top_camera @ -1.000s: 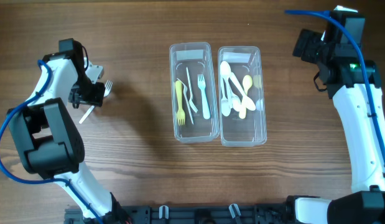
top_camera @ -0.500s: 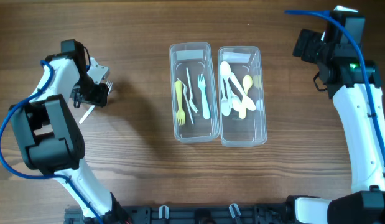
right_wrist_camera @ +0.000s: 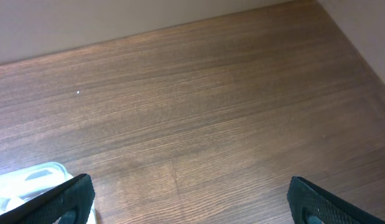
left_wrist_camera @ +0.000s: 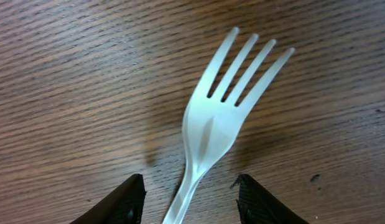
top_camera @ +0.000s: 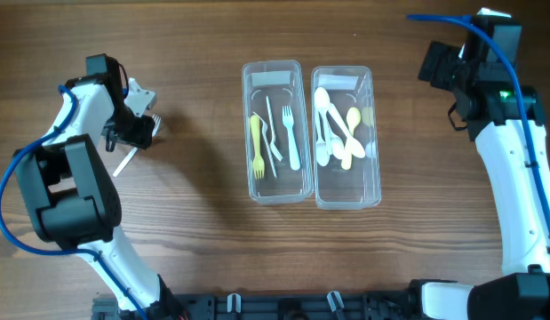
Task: Pack container
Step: 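Lower the left gripper and grasp the last white fork, then carry the white fork into the left container and release it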
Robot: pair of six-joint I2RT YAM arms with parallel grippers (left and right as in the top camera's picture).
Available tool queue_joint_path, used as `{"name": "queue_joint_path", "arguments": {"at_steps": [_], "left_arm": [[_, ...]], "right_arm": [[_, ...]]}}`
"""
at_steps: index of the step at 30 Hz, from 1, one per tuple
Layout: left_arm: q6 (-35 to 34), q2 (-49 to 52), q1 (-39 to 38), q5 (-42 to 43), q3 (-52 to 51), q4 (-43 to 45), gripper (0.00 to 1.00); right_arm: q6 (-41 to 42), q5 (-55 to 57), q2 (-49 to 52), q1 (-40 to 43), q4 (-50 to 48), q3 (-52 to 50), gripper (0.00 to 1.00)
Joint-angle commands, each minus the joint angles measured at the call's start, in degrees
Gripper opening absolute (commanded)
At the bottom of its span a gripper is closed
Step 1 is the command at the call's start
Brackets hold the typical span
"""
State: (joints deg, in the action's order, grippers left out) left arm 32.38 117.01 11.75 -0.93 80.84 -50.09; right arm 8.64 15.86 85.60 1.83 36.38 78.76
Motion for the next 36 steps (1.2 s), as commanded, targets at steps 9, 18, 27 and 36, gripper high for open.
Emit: {"name": "queue_joint_path", "arguments": {"at_steps": [9, 18, 27, 36], "left_arm": [[1.9, 2.4, 0.0, 1.8, -0.4, 0.2, 0.51], [1.9, 4.7, 0.0, 2.0, -0.4, 0.7, 0.12], [-2.9, 4.6, -1.2, 2.0, -0.2, 2.3, 0.04], [-16.4, 2.6, -7.9, 2.0, 8.6, 2.7, 0.04]], "right_arm": [[-1.0, 0.2, 0.3, 0.1, -0.1, 0.4, 1.00], [-1.0, 0.2, 0.3, 0.1, -0.1, 0.4, 1.00], [-1.0, 0.2, 0.3, 0.1, -0.1, 0.4, 1.00], [-1.0, 0.2, 0.3, 0.1, -0.1, 0.4, 1.00]]}}
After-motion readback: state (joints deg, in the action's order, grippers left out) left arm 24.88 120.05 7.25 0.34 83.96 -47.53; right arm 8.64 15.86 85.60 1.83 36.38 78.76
